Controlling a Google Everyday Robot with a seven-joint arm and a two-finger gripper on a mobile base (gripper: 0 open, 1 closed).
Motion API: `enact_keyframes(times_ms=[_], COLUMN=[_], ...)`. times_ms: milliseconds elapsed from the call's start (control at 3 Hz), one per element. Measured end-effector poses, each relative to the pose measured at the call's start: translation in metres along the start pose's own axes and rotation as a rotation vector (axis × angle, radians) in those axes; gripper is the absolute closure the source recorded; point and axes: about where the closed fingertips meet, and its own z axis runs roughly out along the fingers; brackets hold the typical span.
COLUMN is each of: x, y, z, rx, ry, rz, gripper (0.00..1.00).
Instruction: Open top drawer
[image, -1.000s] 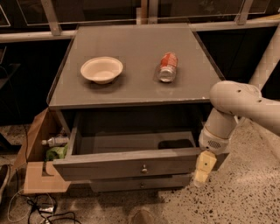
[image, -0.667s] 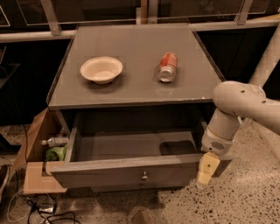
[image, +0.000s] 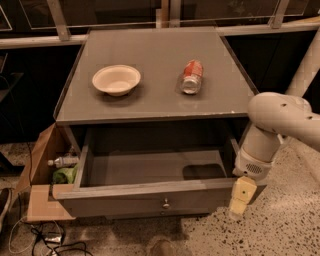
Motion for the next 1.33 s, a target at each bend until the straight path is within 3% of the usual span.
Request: enact_keyframes(times_ms=[1333], x=[0.003], y=[0.0125], z=[-0.0012], rx=[0.003], ry=[0.003], rz=[0.014], gripper=[0.0])
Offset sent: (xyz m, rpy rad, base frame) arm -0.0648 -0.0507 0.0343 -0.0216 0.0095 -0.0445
